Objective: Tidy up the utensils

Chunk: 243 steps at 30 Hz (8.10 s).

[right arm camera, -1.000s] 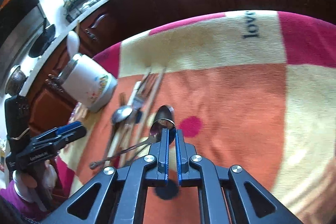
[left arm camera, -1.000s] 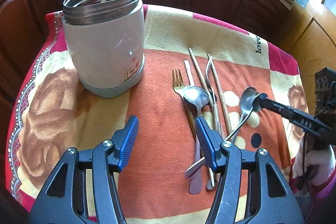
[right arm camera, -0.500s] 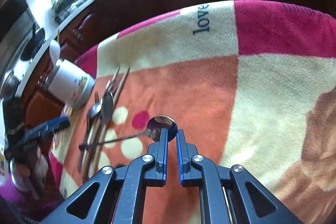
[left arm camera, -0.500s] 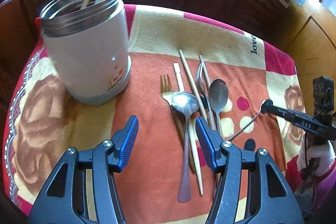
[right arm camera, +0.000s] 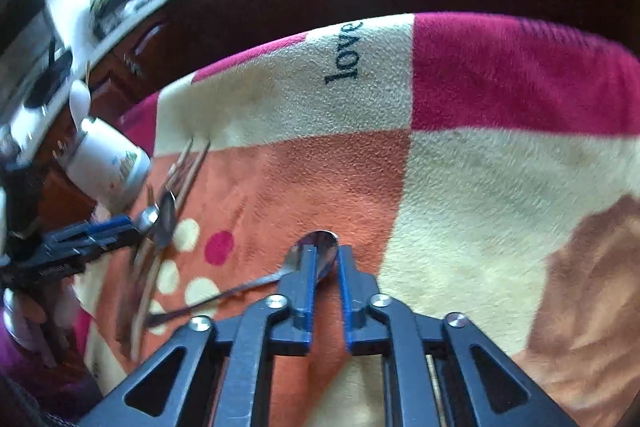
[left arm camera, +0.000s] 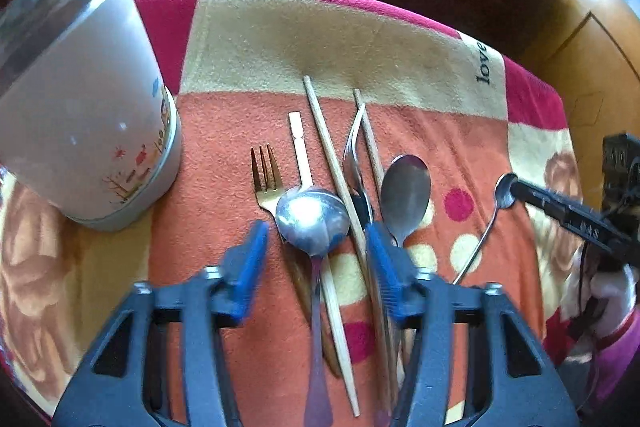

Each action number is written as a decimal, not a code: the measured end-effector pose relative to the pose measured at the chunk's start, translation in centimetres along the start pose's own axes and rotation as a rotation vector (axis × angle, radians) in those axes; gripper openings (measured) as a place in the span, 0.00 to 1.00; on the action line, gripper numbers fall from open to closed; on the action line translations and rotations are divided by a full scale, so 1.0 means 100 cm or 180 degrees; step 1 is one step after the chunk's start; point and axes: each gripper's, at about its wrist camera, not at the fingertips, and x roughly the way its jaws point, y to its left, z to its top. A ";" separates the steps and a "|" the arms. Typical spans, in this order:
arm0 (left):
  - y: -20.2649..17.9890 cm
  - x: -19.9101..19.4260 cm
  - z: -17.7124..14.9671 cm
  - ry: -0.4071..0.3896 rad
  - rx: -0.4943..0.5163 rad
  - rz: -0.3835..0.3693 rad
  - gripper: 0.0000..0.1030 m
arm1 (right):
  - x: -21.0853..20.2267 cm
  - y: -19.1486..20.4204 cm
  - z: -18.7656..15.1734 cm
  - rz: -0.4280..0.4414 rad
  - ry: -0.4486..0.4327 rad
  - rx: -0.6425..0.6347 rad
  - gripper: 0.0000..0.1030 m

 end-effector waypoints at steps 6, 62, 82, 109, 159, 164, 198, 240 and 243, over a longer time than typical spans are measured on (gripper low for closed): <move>0.005 -0.005 0.001 -0.0099 -0.0114 -0.0137 0.11 | -0.006 -0.005 -0.010 0.0188 -0.0109 0.0276 0.29; -0.004 0.019 0.028 0.0067 0.0885 -0.0216 0.34 | -0.055 0.046 -0.002 0.0344 -0.0647 -0.0059 0.02; -0.001 0.013 0.017 0.0249 0.0767 -0.0240 0.25 | -0.045 0.048 0.003 0.0355 -0.0621 -0.0034 0.02; -0.005 0.011 0.015 0.0138 0.0948 -0.0296 0.07 | -0.035 0.037 0.007 0.0449 -0.0585 0.0079 0.02; 0.000 -0.042 -0.024 -0.0085 0.0647 -0.0529 0.36 | -0.069 0.076 0.001 0.0337 -0.0803 -0.0197 0.03; 0.014 -0.064 -0.020 -0.0320 0.0309 -0.0542 0.36 | -0.079 0.091 0.004 0.0286 -0.0885 -0.0333 0.03; 0.035 -0.148 -0.021 -0.0711 0.0190 -0.0473 0.02 | -0.113 0.156 0.027 0.0368 -0.1215 -0.0796 0.03; 0.107 -0.160 -0.087 -0.0364 -0.0269 -0.0277 0.00 | -0.107 0.186 0.033 0.0637 -0.1202 -0.0899 0.03; 0.112 -0.188 -0.071 -0.0554 -0.0281 -0.0318 0.00 | -0.107 0.196 0.040 0.0651 -0.1253 -0.0938 0.03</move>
